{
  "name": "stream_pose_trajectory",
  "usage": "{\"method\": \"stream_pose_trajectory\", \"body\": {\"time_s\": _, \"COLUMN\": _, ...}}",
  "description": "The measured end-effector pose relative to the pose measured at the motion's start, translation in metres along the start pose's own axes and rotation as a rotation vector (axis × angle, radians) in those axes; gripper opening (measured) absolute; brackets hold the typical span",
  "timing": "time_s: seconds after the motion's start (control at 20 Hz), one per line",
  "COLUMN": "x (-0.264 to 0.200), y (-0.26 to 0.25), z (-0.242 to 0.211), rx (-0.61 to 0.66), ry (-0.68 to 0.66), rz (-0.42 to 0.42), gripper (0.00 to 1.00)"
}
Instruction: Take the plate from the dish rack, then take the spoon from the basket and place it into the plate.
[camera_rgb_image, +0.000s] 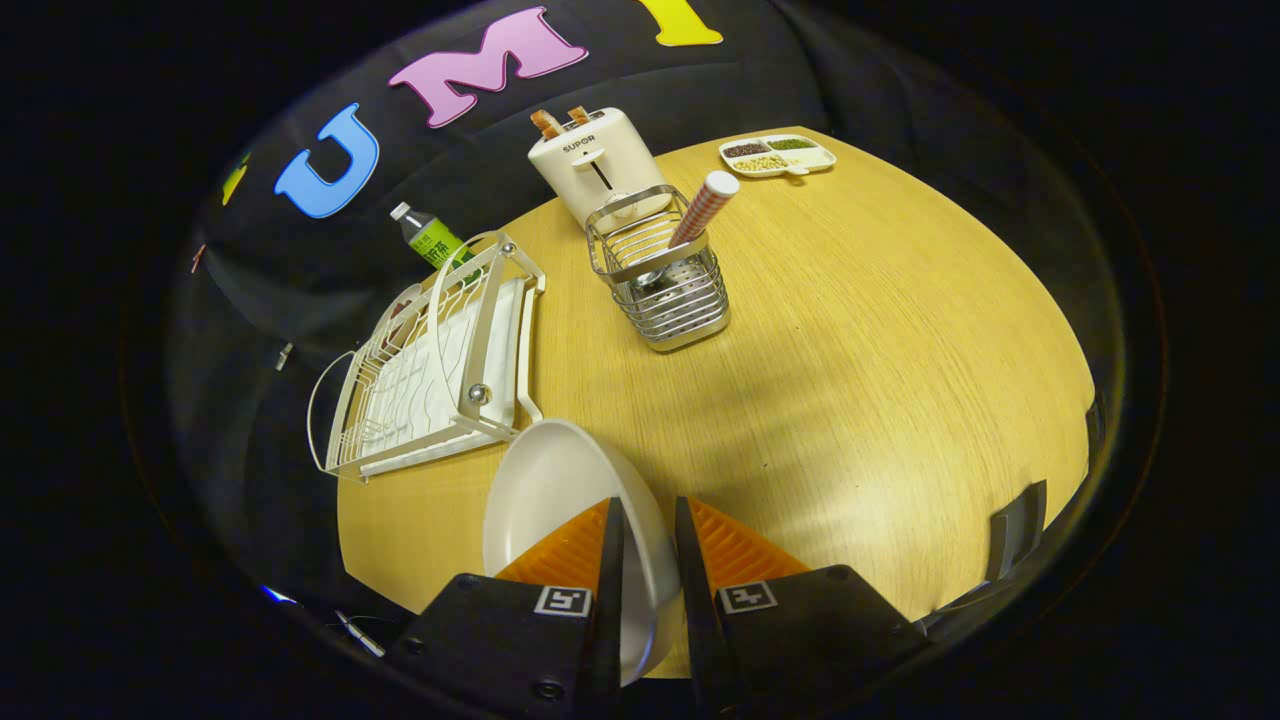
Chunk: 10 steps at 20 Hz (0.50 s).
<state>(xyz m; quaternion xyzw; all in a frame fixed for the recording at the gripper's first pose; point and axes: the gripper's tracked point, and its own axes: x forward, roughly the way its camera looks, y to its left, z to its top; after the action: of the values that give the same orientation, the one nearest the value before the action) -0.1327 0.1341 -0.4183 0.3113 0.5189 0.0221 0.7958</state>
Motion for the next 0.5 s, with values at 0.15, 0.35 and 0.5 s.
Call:
{"method": "stream_pose_trajectory", "body": {"time_s": 0.15, "x": -0.006, "y": -0.003, "z": 0.007, "rx": -0.007, "ry": -0.015, "rz": -0.002, "gripper": 0.58}}
{"method": "stream_pose_trajectory", "body": {"time_s": 0.35, "x": -0.021, "y": -0.005, "z": 0.019, "rx": -0.071, "ry": -0.048, "rz": -0.01, "gripper": 0.84}}
{"method": "stream_pose_trajectory", "body": {"time_s": 0.5, "x": -0.042, "y": 0.006, "z": 0.029, "rx": -0.132, "ry": -0.089, "rz": 0.018, "gripper": 0.87}}
